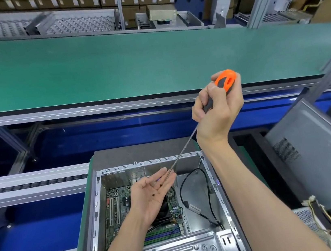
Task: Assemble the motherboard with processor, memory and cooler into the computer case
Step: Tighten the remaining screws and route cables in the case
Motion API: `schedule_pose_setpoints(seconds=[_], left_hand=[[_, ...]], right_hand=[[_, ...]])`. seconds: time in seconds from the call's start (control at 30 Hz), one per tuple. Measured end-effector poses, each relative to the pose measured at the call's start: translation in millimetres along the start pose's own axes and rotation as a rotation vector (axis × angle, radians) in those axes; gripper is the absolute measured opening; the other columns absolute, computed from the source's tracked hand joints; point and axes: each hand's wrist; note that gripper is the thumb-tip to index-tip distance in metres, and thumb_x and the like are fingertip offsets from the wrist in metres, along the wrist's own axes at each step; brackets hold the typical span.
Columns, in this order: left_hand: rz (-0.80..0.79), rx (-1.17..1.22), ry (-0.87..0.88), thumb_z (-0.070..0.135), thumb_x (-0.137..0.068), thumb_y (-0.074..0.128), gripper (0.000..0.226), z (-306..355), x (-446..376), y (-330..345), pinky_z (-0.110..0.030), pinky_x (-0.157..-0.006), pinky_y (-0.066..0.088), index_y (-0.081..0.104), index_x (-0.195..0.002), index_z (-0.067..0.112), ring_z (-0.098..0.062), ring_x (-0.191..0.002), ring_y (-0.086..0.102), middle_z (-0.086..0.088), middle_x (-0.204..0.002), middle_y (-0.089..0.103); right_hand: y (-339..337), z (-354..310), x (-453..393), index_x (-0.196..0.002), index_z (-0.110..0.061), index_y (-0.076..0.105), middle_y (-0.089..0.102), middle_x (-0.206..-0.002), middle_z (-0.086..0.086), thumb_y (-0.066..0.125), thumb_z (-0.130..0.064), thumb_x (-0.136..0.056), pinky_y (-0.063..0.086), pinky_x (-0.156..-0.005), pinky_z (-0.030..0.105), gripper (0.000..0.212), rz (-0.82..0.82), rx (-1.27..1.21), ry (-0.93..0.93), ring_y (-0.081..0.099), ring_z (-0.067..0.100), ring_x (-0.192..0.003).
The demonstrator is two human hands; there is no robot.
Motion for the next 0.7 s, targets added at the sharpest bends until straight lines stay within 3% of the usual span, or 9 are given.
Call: schedule_pose_setpoints(seconds=[0.13,0.23,0.43,0.7], left_hand=[[0.135,-0.243,0.017,0.009,-0.081,0.070,0.024,-0.4,1.7,0.0,-0.028,-0.060,0.060,0.073,-0.095,-0.011,-0.032,-0.085,0.072,-0.030,-0.103,0.068],[0.154,-0.281,-0.010,0.009,-0.080,0.077,0.017,-2.1,1.0,-3.4,-0.021,-0.054,0.058,0.073,-0.089,-0.005,-0.021,-0.070,0.070,-0.020,-0.087,0.069],[0.205,-0.175,0.031,-0.001,-0.074,0.069,0.036,-4.8,-5.9,-7.2,-0.022,-0.062,0.059,0.064,-0.109,-0.011,-0.022,-0.085,0.074,-0.022,-0.094,0.072],[0.184,-0.028,0.013,-0.004,-0.074,0.065,0.042,-5.8,-4.6,-2.0,-0.023,-0.063,0.060,0.059,-0.116,-0.012,-0.024,-0.090,0.074,-0.025,-0.101,0.072]], right_hand=[[0.3,-8.4,-8.1,-0.087,-0.009,0.044,0.023,-0.063,0.018,0.042,-0.004,-0.085,0.024,-0.046,0.021,0.006,-0.006,-0.019,-0.032,0.019,0.021,-0.040],[-0.7,-10.8,-10.2,-0.087,-0.009,0.044,0.025,-0.061,0.016,0.042,-0.004,-0.085,0.024,-0.046,0.020,0.006,-0.010,-0.005,-0.047,0.021,0.020,-0.039],[-3.1,-10.6,-10.1,-0.088,-0.009,0.043,0.026,-0.060,0.014,0.041,-0.002,-0.086,0.024,-0.045,0.022,0.007,-0.011,0.005,-0.067,0.022,0.020,-0.037],[-3.7,-7.8,-9.1,-0.089,-0.009,0.043,0.028,-0.060,0.011,0.041,-0.002,-0.086,0.024,-0.044,0.021,0.007,-0.003,-0.032,-0.080,0.020,0.021,-0.039]])
Point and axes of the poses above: each hand's wrist, its own x-axis away from the middle knuckle, its own y-axis out of the palm, z = x × y
